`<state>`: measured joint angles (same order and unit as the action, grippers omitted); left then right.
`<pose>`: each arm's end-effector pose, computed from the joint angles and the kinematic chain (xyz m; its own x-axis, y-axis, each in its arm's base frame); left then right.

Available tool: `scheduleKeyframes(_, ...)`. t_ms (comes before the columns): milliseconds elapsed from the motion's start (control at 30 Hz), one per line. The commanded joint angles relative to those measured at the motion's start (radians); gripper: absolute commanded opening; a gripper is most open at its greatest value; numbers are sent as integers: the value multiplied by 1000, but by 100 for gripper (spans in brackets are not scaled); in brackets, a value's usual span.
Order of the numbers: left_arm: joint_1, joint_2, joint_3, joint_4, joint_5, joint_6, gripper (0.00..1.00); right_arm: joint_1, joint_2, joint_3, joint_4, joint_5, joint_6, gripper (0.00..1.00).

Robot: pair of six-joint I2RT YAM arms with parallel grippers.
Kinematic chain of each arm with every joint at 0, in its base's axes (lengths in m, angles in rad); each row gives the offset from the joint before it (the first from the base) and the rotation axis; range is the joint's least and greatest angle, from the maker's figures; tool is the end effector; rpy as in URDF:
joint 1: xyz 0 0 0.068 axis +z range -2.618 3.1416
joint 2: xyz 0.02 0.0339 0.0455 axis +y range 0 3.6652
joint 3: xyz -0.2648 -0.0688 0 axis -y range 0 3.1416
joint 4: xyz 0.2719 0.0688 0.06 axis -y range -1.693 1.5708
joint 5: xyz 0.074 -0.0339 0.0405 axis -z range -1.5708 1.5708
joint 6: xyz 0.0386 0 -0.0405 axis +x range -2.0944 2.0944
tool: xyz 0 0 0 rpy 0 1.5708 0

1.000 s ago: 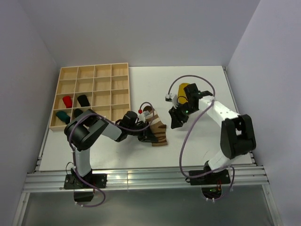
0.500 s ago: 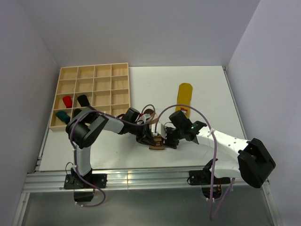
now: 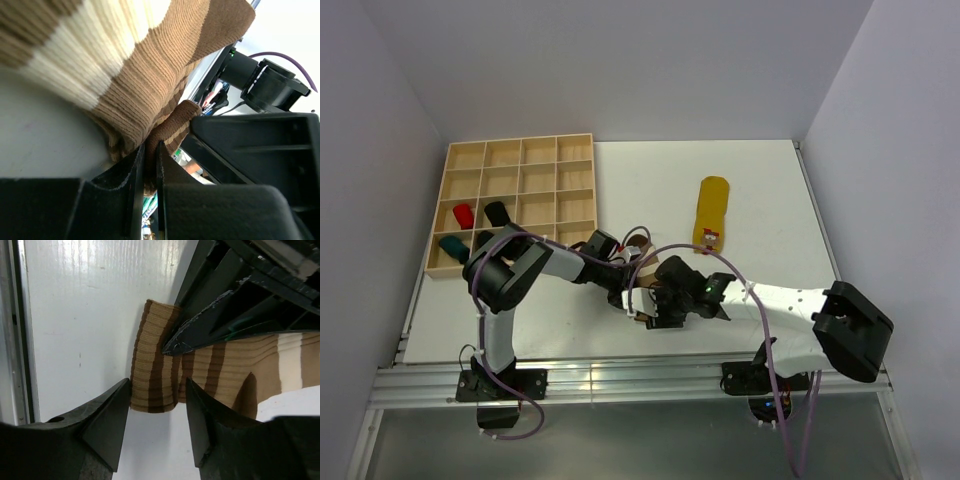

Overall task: Roll the socks
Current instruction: Roll the sock at the center of the board.

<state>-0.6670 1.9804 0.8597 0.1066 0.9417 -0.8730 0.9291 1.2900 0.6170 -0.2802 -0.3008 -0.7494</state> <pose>0.2548 -0.2403 0.0556 -0.9647 0.1857 0.1865 -0.0616 0.5297 -0.8460 0.1470 0.2158 0.1550 0.2339 -0.7739 -0.5885 -0.9677 -0.1270 -0.2176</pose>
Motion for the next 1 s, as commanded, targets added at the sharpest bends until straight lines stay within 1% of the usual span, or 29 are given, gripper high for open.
scheduleKeyframes(0, -6, 61, -28, -142, -129, 85, 0, 30, 20, 6, 45, 51, 1, 54)
scheduleKeyframes(133, -5, 61, -24, -151, -129, 94, 0, 50, 41, 15, 27, 74, 5, 53)
scheduleKeyframes(300, -6, 67, -13, -156, -124, 95, 0, 63, 80, 16, 26, 91, 10, 47)
scheduleKeyframes(433, -5, 80, -1, -163, -121, 95, 0, 74, 80, 13, 22, 86, 18, 47)
scheduleKeyframes(533, -5, 81, 2, -170, -126, 98, 0, 80, 77, 32, -4, 89, 22, 50)
scheduleKeyframes(567, -5, 83, 2, -168, -126, 95, 0, 86, 72, 35, -14, 91, 25, 54)
scheduleKeyframes(600, -5, 84, 2, -165, -123, 95, 0, 88, 66, 36, -17, 91, 27, 55)
scheduleKeyframes(700, -5, 86, 2, -162, -126, 92, 0, 100, 58, 38, -24, 92, 31, 56)
scheduleKeyframes(767, -5, 89, -2, -154, -121, 86, 0, 105, 68, 35, -19, 97, 39, 54)
scheduleKeyframes(833, -5, 89, -4, -154, -116, 86, 0, 106, 78, 30, -2, 104, 41, 47)
scheduleKeyframes(933, -5, 87, -5, -156, -116, 88, 0, 108, 104, 33, 9, 115, 48, 41)
scheduleKeyframes(967, -5, 87, -5, -154, -113, 88, 0, 108, 107, 35, 12, 118, 53, 37)
